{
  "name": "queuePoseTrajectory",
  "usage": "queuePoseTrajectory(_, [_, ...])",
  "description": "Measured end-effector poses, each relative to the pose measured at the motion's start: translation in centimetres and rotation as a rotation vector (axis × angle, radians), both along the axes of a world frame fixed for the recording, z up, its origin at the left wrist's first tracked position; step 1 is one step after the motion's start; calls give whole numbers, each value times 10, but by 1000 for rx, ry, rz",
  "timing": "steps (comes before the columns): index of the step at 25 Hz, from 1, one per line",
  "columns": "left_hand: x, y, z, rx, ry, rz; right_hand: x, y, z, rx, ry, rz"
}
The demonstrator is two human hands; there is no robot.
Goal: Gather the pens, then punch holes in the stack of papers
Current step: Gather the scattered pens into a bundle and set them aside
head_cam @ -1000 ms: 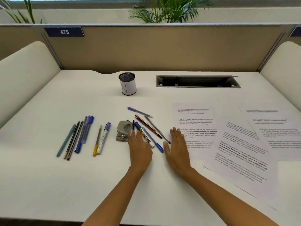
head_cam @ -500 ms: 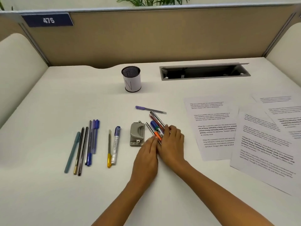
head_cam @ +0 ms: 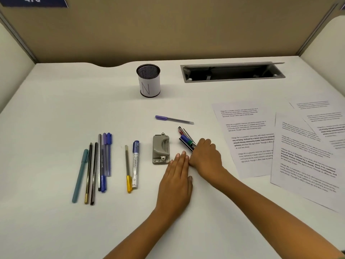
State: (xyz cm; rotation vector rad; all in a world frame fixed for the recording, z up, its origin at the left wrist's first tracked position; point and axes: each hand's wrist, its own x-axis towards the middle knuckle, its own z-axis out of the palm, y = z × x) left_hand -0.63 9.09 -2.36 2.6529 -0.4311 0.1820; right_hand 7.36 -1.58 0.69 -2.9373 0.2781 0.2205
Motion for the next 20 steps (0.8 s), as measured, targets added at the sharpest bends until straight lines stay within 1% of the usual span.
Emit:
queuePoseTrajectory(3, [0, 3, -1, 5, -11, -10, 6, 3, 2, -56, 73, 7])
queuePoseTrajectory(6, [0, 3, -1, 15, -3, -12, 9, 3, 2, -74, 100, 1])
queuePoseTrajectory(9, [0, 3, -2, 23, 13, -13, 10, 3, 3, -108, 88, 27])
queuePoseTrajectory(12, [1, 3, -3, 27, 25, -12, 11, 4, 6, -89, 65, 15])
queuePoseTrajectory(17, [2, 4, -2, 28, 29, -23, 3, 3, 10, -100, -19, 61])
queuePoseTrajectory(20, [1, 3, -3, 31, 49, -17, 3, 1, 13, -112, 6, 67])
